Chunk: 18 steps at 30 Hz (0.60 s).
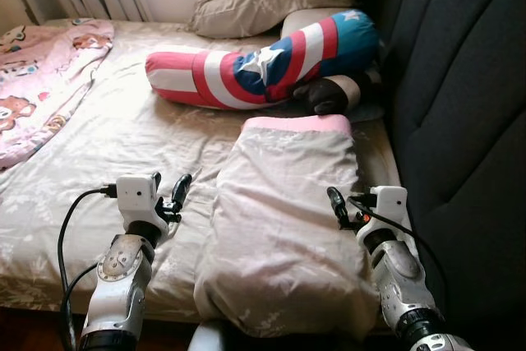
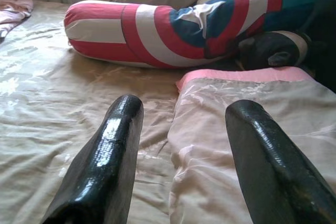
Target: Clean up the room
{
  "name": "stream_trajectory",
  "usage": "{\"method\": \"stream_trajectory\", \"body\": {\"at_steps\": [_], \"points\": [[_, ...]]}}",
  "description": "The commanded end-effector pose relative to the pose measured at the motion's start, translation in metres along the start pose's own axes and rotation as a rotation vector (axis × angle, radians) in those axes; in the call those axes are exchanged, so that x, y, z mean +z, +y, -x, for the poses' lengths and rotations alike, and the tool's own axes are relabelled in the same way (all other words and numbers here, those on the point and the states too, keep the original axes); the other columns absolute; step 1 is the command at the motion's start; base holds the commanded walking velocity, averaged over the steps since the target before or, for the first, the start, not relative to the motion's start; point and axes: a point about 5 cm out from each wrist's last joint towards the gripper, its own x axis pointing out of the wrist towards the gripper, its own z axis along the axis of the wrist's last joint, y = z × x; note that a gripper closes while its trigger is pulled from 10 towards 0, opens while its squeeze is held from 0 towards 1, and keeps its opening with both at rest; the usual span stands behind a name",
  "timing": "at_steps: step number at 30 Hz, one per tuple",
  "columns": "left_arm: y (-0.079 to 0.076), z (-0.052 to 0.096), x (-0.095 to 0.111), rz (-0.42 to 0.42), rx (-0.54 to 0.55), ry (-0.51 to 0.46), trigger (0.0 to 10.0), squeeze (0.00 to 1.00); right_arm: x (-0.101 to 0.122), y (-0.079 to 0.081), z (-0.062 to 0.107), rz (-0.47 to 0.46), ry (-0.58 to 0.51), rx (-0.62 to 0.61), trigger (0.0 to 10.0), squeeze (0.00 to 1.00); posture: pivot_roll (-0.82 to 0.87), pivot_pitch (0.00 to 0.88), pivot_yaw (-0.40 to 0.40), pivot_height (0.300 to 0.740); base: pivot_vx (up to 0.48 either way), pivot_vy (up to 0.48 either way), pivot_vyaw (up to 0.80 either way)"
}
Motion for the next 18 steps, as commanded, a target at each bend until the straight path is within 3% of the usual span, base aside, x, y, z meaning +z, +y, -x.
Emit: {"method": "stream_trajectory", "body": {"at_steps": [1, 18], "points": [[-0.0022, -0.0027, 0.0029, 0.004, -0.014, -0.01, 10.0, 0.0, -0.002, -0.0002, 0.0016, -0.006, 0.002, -0.009, 10.0, 0.0, 0.08, 0.076, 0.005, 0.653, 0.0, 0.0, 0.0], [0.0014, 0.0007, 0.0076, -0.006, -0.004, -0.03, 10.0, 0.0, -0.0081, -0.0054, 0.0081, -0.014, 0.015, -0.033, 10.0, 0.0, 0.09, 0.03, -0.011, 0.653, 0.281, 0.0, 0.0]]}}
